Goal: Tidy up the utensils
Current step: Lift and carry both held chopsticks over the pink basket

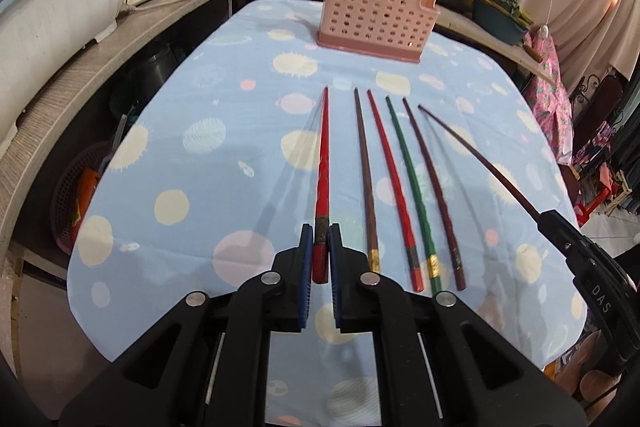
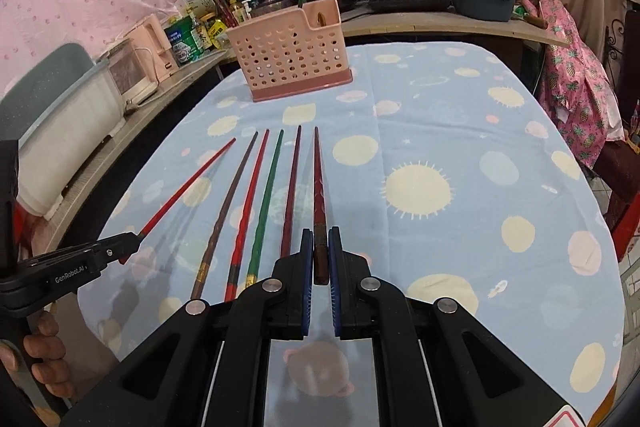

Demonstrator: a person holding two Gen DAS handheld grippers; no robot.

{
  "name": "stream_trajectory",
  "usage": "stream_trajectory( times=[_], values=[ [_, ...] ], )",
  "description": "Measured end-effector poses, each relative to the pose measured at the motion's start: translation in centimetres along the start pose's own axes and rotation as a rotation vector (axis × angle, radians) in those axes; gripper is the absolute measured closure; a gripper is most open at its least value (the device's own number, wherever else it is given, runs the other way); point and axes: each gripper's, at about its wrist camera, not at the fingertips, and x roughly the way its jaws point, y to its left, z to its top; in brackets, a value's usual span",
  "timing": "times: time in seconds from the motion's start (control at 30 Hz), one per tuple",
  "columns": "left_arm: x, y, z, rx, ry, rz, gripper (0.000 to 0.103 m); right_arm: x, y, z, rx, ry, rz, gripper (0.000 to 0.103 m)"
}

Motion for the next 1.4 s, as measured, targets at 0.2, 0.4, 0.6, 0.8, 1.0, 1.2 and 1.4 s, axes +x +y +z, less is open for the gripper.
stream_trajectory(
  times=[0.2, 0.4, 0.6, 0.8, 1.0, 1.2, 1.4],
  values=[
    [-2.1, 0.0, 2.9, -0.009, -0.065, -0.004, 0.096, -2.2, -0.3, 3.6, -0.016, -0.087, 0.001, 0.096],
    [-4.1, 0.2, 6.3, -0.016, -0.132, 0.002, 0.096, -3.9, -0.8, 7.6, -0.004, -0.165, 0.016, 0.096],
    [-5.3, 0.3, 9.6, -0.015, -0.186, 0.007, 0.096, -4.2, -1.4, 11.1, 0.016, -0.202, 0.044, 0.096],
    [-5.7, 0.1, 13.4, -0.022, -0.219, -0.001, 0.096, -3.8, -1.8, 14.3, 0.029, -0.219, 0.076, 0.096],
    [-5.8, -0.1, 17.0, -0.032, -0.239, -0.012, 0.096, -3.6, -1.4, 17.5, 0.041, -0.244, 0.112, 0.096],
    [-7.1, -0.7, 20.8, -0.036, -0.283, -0.038, 0.096, -3.7, -1.0, 21.5, 0.06, -0.281, 0.168, 0.096],
    [-9.0, -2.3, 26.0, -0.03, -0.383, -0.038, 0.096, -3.3, -0.2, 26.5, 0.071, -0.332, 0.197, 0.096]
  ],
)
